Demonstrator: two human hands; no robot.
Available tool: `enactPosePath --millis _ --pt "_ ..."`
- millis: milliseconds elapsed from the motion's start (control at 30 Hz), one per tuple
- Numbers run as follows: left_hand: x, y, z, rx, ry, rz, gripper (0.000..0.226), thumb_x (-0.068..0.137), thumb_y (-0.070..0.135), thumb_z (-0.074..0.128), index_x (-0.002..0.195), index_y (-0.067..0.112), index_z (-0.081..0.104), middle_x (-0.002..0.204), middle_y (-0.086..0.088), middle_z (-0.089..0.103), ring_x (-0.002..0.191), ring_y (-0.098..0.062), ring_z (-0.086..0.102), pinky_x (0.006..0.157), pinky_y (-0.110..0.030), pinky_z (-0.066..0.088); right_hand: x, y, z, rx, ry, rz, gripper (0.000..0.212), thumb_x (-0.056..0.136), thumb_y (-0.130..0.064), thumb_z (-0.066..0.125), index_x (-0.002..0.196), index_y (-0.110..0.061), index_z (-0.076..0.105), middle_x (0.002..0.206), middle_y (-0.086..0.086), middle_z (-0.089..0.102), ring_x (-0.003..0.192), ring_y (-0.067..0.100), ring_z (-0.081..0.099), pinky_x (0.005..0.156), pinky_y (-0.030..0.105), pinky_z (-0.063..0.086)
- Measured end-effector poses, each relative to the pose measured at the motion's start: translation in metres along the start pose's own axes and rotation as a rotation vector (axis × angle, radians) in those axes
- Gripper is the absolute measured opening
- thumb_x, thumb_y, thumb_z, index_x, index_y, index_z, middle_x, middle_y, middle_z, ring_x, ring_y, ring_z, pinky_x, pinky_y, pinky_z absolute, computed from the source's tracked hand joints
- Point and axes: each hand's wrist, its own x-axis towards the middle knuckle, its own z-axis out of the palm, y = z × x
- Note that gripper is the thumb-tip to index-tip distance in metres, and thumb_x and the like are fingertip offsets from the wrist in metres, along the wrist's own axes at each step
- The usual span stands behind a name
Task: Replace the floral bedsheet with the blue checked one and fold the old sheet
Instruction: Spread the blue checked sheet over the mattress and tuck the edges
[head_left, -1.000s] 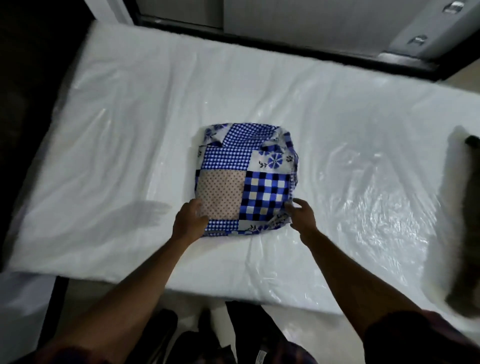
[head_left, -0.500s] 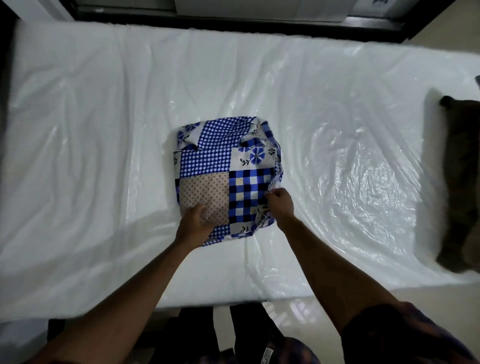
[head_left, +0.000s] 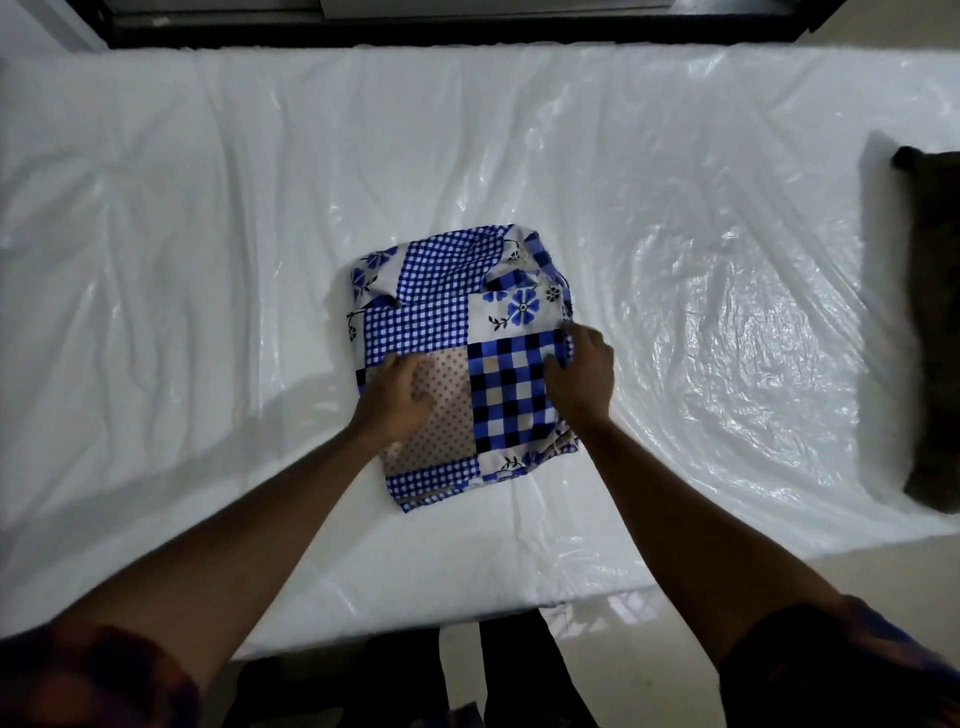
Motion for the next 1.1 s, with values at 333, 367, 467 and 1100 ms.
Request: enactPosePath --millis 333,367,467,1100 --pt "0.088 0.039 -0.012 0.079 -0.001 0.176 0.062 0.086 0.012 0.071 0.143 0.016 0.047 0.136 -0.010 0.047 0.118 -0.025 0.052 0.090 -0.035 0.048 0.090 -0.041 0.002 -0.546 -0.258 -0.274 0.043 0.087 -0.042 0.061 0.129 -0.029 0.059 0.132 0.004 0.056 0.130 0.030 0.040 0.110 0.056 0.025" --pt "0.089 0.041 -0.012 0.058 0.015 0.208 0.057 0.085 0.011 0.071 0.138 0.015 0.052 0.132 -0.010 0.052 0.117 -0.025 0.054 0.091 -0.037 0.050 0.091 -0.042 -0.003 -0.583 -0.264 -0.308 0.037 0.087 -0.045 0.060 0.120 -0.029 0.065 0.127 0.005 0.056 0.128 0.030 0.042 0.109 0.057 0.026" --pt "0.087 0.047 -0.017 0.080 -0.021 0.233 0.028 0.082 0.009 0.071 0.110 0.008 0.069 0.104 -0.009 0.059 0.098 -0.027 0.061 0.073 -0.037 0.049 0.079 -0.044 -0.019 -0.517 -0.211 -0.477 0.030 0.084 -0.050 0.054 0.093 -0.026 0.071 0.110 0.003 0.060 0.118 0.027 0.050 0.110 0.057 0.030" --pt "-0.103 -0.127 -0.154 -0.150 0.142 -0.207 0.040 0.070 -0.006 0.051 0.068 0.027 0.073 0.099 -0.014 0.070 0.097 -0.025 0.064 0.081 -0.020 0.046 -0.224 -0.216 0.102 0.399 -1.187 -0.237 0.069 0.093 0.006 0.061 0.152 -0.002 0.027 0.124 0.023 0.057 0.103 0.018 0.061 0.084 0.010 0.042"
